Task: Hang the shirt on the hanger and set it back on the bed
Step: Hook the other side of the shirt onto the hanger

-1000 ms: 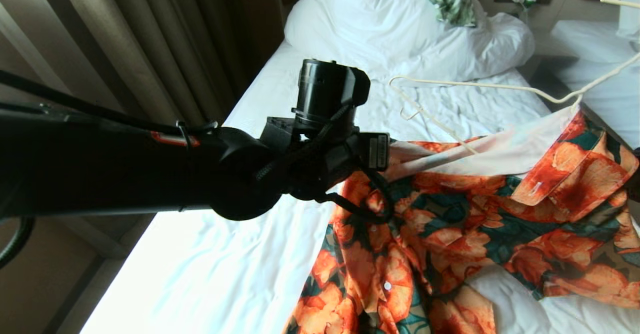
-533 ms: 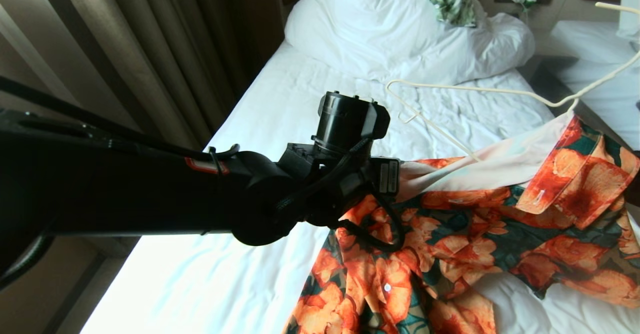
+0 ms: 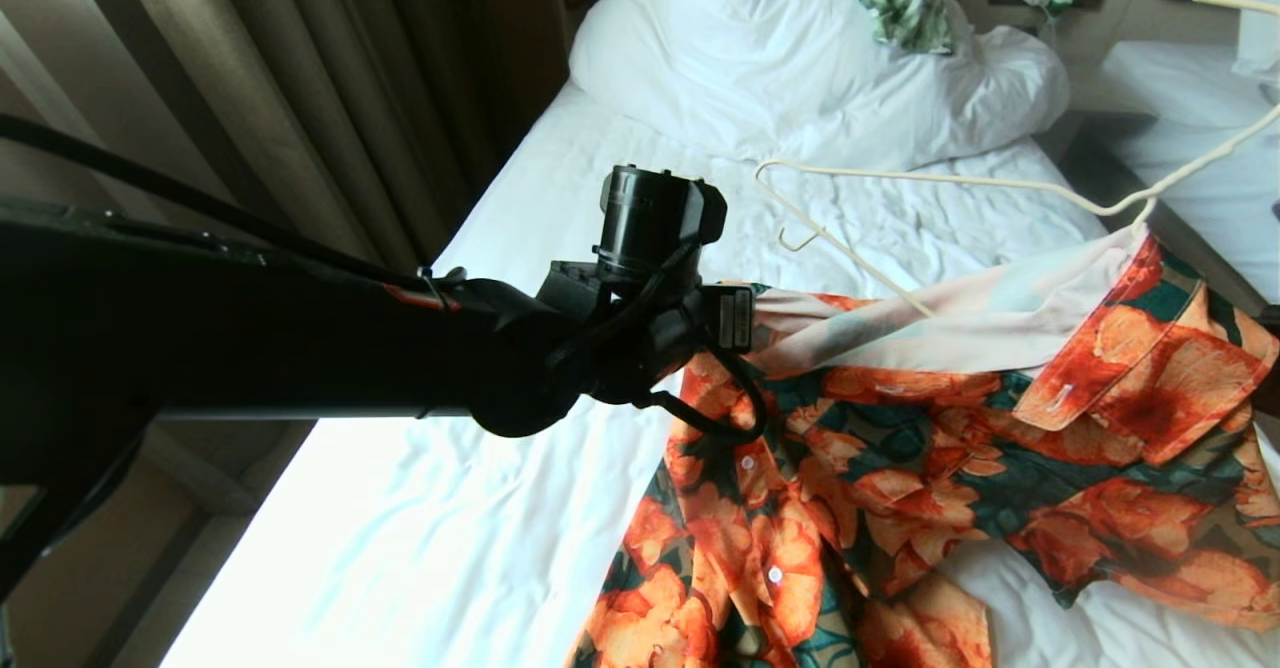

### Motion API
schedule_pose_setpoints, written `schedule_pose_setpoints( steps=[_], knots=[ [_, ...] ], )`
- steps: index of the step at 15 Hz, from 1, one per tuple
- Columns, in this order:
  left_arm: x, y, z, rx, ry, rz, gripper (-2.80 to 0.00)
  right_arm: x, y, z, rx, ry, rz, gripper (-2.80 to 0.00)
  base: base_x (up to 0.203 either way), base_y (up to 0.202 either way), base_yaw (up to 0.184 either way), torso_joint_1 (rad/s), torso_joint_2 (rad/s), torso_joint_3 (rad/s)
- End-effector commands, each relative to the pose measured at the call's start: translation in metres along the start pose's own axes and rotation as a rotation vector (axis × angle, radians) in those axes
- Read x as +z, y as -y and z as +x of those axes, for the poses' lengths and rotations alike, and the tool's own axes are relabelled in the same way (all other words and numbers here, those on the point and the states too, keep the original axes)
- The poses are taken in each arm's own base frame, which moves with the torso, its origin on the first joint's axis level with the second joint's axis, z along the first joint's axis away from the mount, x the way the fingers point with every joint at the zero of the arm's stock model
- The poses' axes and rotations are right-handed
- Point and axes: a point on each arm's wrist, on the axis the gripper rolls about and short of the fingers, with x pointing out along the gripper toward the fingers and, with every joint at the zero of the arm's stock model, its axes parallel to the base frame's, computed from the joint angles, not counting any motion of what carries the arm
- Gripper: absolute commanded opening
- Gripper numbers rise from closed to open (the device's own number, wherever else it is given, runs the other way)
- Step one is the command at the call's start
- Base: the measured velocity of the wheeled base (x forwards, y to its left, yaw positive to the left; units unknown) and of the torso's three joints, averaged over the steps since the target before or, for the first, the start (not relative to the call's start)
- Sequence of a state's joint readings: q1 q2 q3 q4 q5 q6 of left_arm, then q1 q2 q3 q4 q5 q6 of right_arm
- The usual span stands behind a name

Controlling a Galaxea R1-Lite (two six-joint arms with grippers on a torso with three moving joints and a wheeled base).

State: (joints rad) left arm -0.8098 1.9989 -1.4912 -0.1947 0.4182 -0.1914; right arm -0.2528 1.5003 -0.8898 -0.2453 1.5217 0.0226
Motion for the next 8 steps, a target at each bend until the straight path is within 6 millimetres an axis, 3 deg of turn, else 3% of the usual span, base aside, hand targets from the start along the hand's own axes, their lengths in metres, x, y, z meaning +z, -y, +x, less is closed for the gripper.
schedule_pose_setpoints(
  steps=[1, 4, 8],
  knots=[
    [0.007, -0.004, 0.003, 0.013, 0.022, -0.009, -2.8, 0.0, -0.005, 0.002, 0.015, -0.003, -0.01, -2.8, 0.0, 0.0, 0.0, 0.0, 0.0, 0.0],
    [0.036, -0.01, -0.001, 0.026, 0.091, 0.008, -2.8, -0.004, -0.01, 0.007, 0.036, -0.011, -0.003, -2.8, 0.0, 0.0, 0.0, 0.0, 0.0, 0.0],
    [0.063, -0.012, -0.023, 0.019, 0.151, 0.027, -2.8, -0.004, -0.004, 0.007, 0.036, -0.012, 0.01, -2.8, 0.0, 0.0, 0.0, 0.0, 0.0, 0.0]
  ],
)
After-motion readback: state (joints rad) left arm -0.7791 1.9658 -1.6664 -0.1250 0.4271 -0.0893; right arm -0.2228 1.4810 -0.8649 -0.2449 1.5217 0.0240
